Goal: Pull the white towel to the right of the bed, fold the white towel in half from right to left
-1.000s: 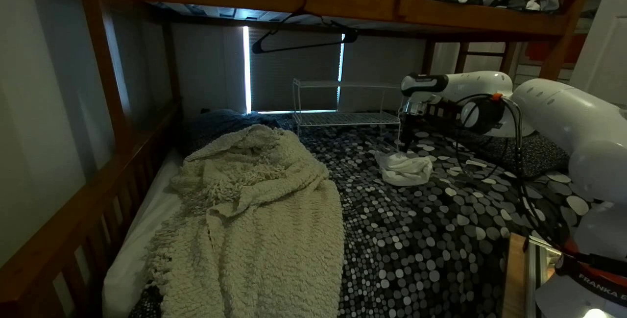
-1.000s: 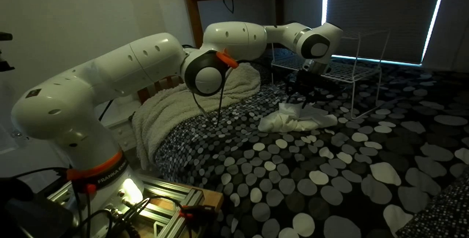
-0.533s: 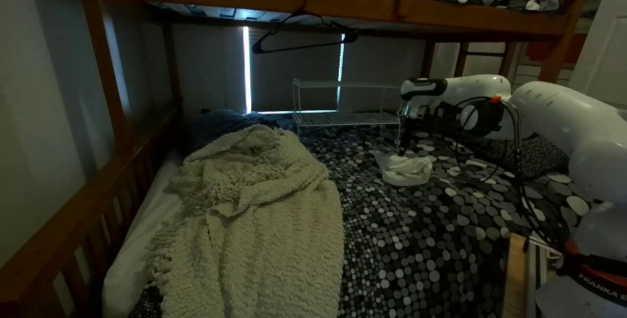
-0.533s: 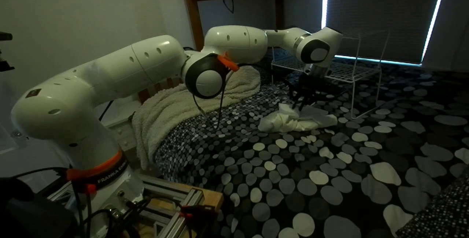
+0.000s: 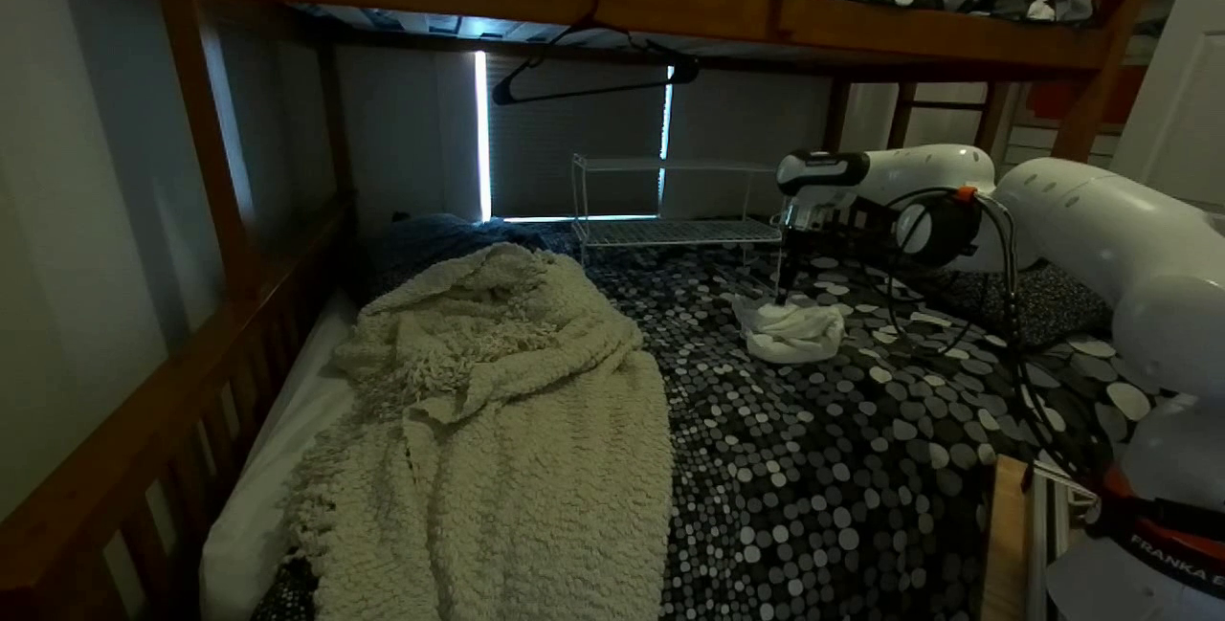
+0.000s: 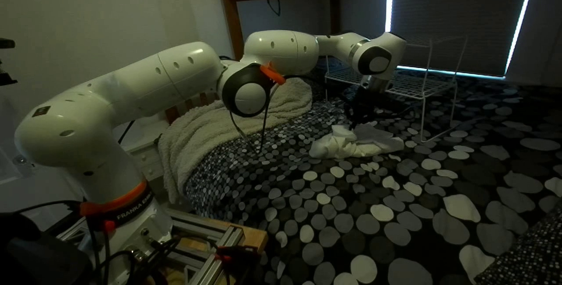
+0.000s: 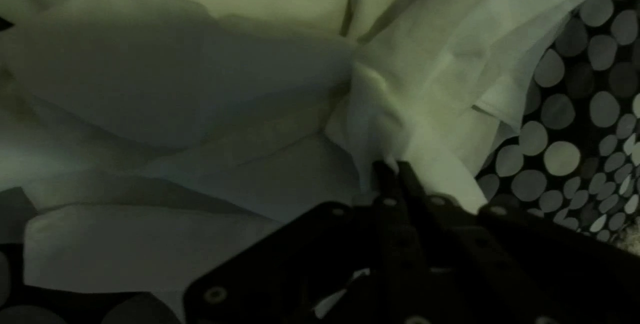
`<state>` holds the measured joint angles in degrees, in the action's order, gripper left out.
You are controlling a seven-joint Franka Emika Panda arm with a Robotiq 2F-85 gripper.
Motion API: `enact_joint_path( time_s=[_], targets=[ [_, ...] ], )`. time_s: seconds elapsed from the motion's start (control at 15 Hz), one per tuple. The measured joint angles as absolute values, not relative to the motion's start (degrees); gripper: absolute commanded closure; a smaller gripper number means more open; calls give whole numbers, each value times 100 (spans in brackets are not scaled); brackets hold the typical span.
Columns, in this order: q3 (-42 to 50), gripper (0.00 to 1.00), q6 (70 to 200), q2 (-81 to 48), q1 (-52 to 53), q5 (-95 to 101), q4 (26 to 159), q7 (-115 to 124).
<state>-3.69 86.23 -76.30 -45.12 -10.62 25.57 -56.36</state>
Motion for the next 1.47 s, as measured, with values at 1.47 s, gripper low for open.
enact_joint_path(
  time_s=[1.47],
  targets=[
    [120, 96, 7892, -7509, -3092, -866, 2612, -271]
  ],
)
